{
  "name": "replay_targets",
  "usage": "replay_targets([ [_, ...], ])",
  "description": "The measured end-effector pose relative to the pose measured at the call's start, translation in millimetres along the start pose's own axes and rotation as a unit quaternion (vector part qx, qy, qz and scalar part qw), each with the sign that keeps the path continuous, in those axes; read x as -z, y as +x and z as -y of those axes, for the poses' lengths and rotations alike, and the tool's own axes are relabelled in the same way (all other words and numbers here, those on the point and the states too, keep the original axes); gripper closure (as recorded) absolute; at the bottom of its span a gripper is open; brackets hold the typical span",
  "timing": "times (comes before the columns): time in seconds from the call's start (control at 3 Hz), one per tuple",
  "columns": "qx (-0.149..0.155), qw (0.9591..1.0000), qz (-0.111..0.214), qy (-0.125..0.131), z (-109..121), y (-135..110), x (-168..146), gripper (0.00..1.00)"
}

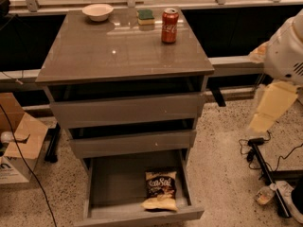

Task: Pick brown chip bag from bottom drawer and place on counter

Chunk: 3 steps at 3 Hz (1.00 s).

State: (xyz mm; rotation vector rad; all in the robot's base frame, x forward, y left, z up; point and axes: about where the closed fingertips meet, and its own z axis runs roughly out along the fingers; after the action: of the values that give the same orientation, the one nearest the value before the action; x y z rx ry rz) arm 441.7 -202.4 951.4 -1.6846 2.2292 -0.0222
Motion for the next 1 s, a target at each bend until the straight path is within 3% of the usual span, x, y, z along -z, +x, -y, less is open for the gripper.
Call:
replay_targets([
  [0.33, -0.046, 0.9987, 0.020, -0.012, -3.8, -13.6, -34.3, 0.00],
  [0.67, -0.125, 0.9907, 0.044, -0.030, -2.5, -25.8, -80.3, 0.00],
  [1.0, -0.184, 0.9776, 0.070, -0.074, -3.3, -23.3, -146.7, 0.00],
])
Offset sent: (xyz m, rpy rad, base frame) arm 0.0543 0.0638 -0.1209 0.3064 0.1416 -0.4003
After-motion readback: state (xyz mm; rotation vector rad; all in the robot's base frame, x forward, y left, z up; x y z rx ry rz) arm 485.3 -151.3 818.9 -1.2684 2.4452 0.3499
